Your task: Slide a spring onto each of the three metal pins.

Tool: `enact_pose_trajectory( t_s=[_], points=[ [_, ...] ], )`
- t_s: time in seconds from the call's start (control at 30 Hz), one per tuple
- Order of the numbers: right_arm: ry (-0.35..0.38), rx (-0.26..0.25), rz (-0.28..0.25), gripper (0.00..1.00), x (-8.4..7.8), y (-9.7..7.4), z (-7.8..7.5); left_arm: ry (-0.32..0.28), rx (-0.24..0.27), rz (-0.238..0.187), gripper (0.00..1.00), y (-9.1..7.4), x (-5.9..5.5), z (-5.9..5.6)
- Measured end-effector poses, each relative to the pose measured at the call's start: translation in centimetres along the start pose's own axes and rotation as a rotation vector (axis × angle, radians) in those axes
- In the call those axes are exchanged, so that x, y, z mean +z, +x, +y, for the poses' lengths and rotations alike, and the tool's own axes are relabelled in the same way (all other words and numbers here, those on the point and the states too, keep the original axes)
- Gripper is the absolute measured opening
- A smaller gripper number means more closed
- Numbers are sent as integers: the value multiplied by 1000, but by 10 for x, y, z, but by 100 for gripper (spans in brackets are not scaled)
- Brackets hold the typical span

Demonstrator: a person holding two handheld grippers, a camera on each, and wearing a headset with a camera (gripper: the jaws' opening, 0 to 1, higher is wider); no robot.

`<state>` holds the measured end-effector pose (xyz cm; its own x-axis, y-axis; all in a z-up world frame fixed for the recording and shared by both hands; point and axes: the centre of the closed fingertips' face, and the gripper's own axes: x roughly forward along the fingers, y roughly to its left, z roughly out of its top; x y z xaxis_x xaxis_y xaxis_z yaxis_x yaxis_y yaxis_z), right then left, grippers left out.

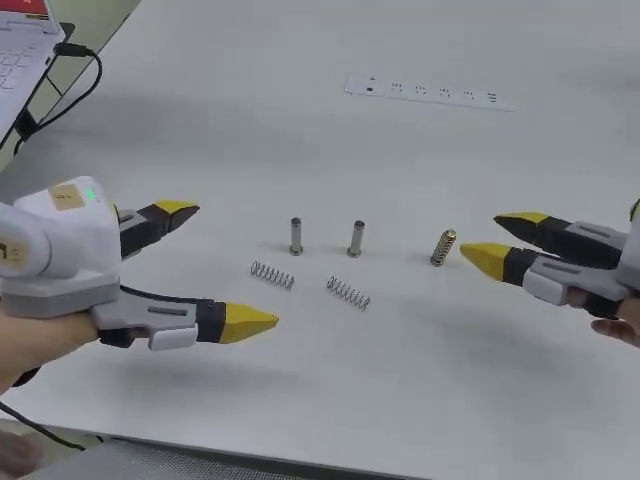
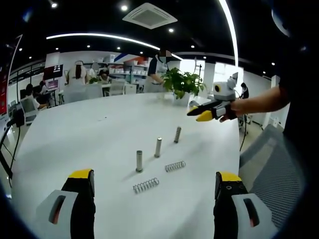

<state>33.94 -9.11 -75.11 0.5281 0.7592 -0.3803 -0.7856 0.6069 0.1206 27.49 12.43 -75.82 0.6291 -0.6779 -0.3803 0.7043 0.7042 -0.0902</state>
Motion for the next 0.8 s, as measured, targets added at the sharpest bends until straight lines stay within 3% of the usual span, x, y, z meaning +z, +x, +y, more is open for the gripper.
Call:
enact_pose_trajectory(
  t_s=[0.47,0.8],
  points=[
    [-21,53,15,35,-4,7,25,-1,2,4,99,-3,-1,1],
    [-65,140,40,34,-6,23,56,-2,4,6,99,-6,-1,2]
  ],
)
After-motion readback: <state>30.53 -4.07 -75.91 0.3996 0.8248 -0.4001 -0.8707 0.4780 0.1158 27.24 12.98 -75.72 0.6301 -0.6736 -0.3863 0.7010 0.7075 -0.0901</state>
